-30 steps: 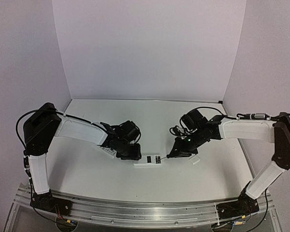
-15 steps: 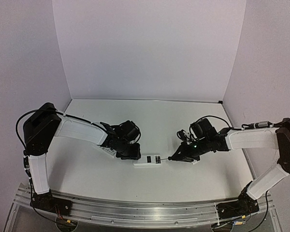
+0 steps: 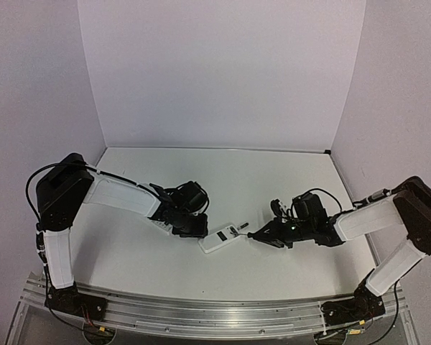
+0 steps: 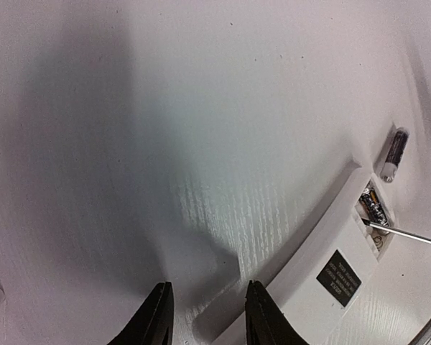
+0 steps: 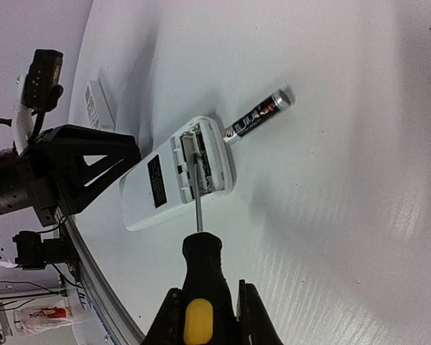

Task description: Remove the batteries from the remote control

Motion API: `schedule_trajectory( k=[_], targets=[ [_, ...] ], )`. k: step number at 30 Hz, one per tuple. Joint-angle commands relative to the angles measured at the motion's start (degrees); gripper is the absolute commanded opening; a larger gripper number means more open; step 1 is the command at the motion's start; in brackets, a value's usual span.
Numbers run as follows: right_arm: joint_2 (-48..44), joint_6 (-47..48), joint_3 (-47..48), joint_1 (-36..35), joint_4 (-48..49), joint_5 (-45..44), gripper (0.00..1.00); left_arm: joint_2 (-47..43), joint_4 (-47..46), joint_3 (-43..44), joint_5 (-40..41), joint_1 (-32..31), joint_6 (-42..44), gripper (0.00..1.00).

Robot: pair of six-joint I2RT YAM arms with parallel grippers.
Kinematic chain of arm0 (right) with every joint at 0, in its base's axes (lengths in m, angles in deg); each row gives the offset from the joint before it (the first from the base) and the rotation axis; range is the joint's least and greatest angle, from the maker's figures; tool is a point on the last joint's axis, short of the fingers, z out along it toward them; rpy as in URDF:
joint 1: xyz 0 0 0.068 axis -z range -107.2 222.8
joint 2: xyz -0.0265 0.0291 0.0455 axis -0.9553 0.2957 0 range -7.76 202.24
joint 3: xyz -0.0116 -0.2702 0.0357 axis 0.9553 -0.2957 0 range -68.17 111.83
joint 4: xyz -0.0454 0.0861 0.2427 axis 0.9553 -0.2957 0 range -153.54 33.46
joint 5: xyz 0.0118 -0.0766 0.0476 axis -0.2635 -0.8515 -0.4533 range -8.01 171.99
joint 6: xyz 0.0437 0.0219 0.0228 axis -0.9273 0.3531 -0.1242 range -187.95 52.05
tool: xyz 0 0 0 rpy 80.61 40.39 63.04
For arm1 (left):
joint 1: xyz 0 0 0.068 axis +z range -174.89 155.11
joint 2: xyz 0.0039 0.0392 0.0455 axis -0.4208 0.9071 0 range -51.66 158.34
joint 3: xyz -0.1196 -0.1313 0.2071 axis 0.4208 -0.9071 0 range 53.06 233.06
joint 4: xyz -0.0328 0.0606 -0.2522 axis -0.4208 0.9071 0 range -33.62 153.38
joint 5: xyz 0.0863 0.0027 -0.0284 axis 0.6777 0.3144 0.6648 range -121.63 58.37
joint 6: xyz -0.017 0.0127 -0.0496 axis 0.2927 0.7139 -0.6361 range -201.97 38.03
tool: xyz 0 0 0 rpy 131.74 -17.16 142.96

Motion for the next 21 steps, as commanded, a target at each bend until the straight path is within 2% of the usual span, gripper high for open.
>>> schedule_trajectory(
  k=[1, 6, 21],
  targets=[
    [-1.9, -1.3, -1.0, -0.5, -2.1, -3.5, 0.00, 2.7, 5.8, -3.0, 0.8, 0.0, -0.1, 0.34],
    [-4.7, 0.0, 1.5, -0.4, -6.0, -0.9, 0.00, 2.7, 6.0, -2.8, 1.3, 0.0, 0.0, 0.35],
    [-14.1, 9.0, 13.1, -0.6, -25.6, -2.8, 0.00, -0.6, 3.9, 0.3, -0.5, -0.1, 2.6, 0.42]
  ],
)
